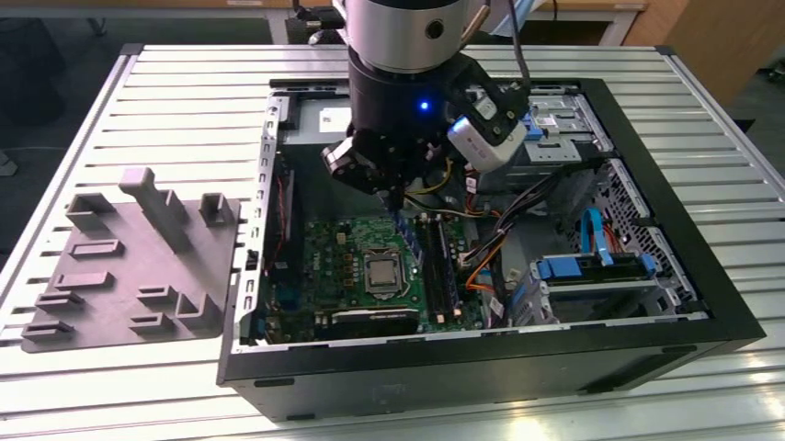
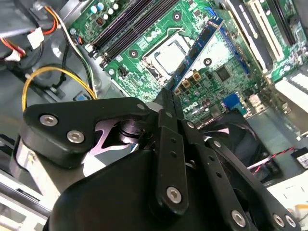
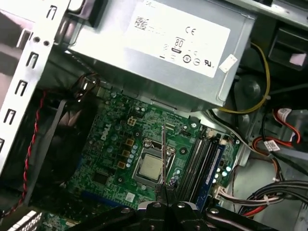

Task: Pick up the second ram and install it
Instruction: 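Insert the second ram into the second slot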

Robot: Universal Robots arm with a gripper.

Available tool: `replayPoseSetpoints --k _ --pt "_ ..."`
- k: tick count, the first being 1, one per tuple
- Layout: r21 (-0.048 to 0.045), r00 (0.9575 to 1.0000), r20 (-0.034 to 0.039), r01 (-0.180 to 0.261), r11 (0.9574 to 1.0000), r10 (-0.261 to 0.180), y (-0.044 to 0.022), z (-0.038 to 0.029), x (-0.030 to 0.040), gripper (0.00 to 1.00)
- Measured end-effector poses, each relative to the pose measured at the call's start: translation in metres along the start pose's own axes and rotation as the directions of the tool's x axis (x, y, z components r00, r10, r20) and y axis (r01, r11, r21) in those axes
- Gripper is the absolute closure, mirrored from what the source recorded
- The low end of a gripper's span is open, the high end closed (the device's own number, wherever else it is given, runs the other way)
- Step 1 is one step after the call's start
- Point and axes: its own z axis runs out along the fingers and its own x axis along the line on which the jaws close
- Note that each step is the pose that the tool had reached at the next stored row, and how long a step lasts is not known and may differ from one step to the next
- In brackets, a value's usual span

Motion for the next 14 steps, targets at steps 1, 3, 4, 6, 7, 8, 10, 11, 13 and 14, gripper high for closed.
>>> replayPoseSetpoints --k 1,3,4,6,7,8,10,11,13,14 --pt "0.0002 0.9999 0.0004 -0.016 0.9999 0.016 0.0 0.0001 0.0 0.89" --pt "0.0007 0.9989 0.0012 -0.046 0.9989 0.046 0.0 0.0003 0.0 0.89" --pt "0.001 0.998 0.0016 -0.063 0.998 0.063 0.0 0.0003 0.0 0.89" --pt "0.0013 0.9955 0.0025 -0.094 0.9955 0.094 0.0 0.0006 0.0 0.89" --pt "0.0015 0.9939 0.0029 -0.11 0.9939 0.11 0.0 0.0006 0.0 0.89" --pt "0.0017 0.9921 0.0033 -0.125 0.9921 0.125 0.0 0.0007 0.0 0.89" --pt "0.0021 0.9878 0.0042 -0.156 0.9878 0.156 0.0 0.0009 0.0 0.89" --pt "0.0022 0.9855 0.0046 -0.17 0.9855 0.17 0.0 0.001 0.0 0.89" --pt "0.0025 0.9803 0.0054 -0.197 0.9803 0.197 0.0 0.0011 0.0 0.89" --pt "0.0026 0.9784 0.0056 -0.207 0.9784 0.207 0.0 0.0011 0.0 0.89"
